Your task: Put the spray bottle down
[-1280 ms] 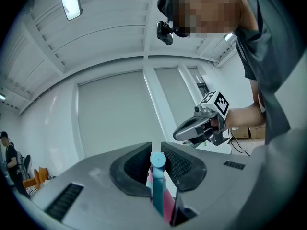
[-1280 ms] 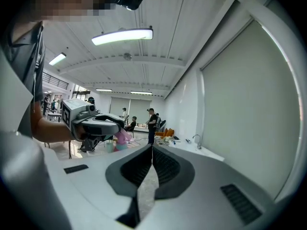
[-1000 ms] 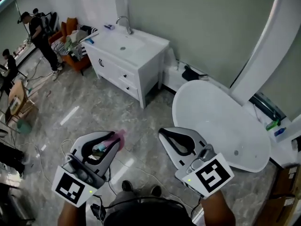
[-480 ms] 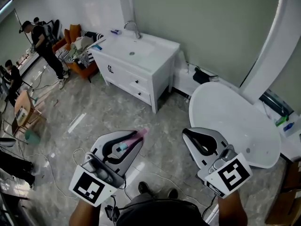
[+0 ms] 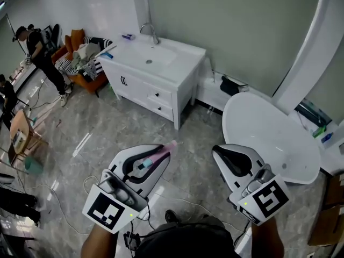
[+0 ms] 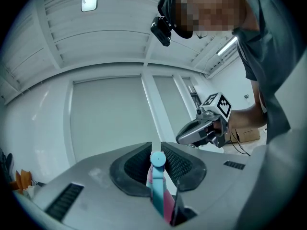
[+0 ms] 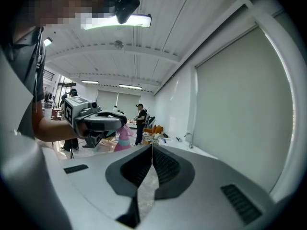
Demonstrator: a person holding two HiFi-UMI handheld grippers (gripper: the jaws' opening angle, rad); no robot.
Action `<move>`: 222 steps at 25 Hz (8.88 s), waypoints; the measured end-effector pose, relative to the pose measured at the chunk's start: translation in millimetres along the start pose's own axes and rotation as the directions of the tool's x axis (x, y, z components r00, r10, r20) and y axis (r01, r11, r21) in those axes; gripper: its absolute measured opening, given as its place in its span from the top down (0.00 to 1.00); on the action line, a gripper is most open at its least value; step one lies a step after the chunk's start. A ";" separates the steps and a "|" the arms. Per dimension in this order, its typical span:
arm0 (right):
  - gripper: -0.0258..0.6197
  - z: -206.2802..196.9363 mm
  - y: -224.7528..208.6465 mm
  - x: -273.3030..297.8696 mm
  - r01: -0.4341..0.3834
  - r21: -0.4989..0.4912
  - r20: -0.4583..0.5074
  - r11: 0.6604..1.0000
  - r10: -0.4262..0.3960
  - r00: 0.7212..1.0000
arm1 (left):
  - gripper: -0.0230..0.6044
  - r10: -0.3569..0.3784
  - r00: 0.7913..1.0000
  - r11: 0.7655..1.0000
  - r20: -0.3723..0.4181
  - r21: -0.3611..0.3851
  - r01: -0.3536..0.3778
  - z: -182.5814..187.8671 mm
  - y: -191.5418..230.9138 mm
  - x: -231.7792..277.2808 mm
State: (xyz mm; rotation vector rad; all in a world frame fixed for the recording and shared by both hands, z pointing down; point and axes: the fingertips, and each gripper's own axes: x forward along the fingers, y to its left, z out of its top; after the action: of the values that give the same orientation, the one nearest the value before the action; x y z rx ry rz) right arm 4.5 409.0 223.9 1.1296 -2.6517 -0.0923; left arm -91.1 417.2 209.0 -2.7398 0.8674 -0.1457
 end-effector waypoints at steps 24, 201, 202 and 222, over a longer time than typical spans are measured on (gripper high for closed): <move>0.95 -20.2 -106.9 1.8 -0.064 -0.003 -0.003 0.998 0.064 0.998 | 0.87 0.072 0.997 0.997 -0.024 -0.013 -0.073 -3.2 12.6 98.5; 0.95 -3.6 -372.1 429.4 0.032 0.039 -0.089 0.999 -0.029 0.996 | 0.87 -0.092 0.996 0.991 0.016 -0.094 0.094 -162.8 448.7 319.0; 0.95 -5.5 -378.0 430.2 0.029 0.043 -0.089 0.999 -0.025 0.996 | 0.87 -0.090 0.996 0.991 0.013 -0.093 0.091 -163.9 449.9 324.6; 0.95 -44.8 -492.4 453.0 -0.161 0.100 -0.067 0.982 0.168 0.984 | 0.87 0.044 0.992 0.995 -0.116 -0.084 -0.054 -174.5 464.4 440.8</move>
State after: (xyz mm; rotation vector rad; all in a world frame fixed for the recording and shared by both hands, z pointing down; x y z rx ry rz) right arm 59.7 -256.5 284.5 0.9168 -2.6940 0.1061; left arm -17.4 -240.7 254.2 -2.8111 0.9928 -0.2635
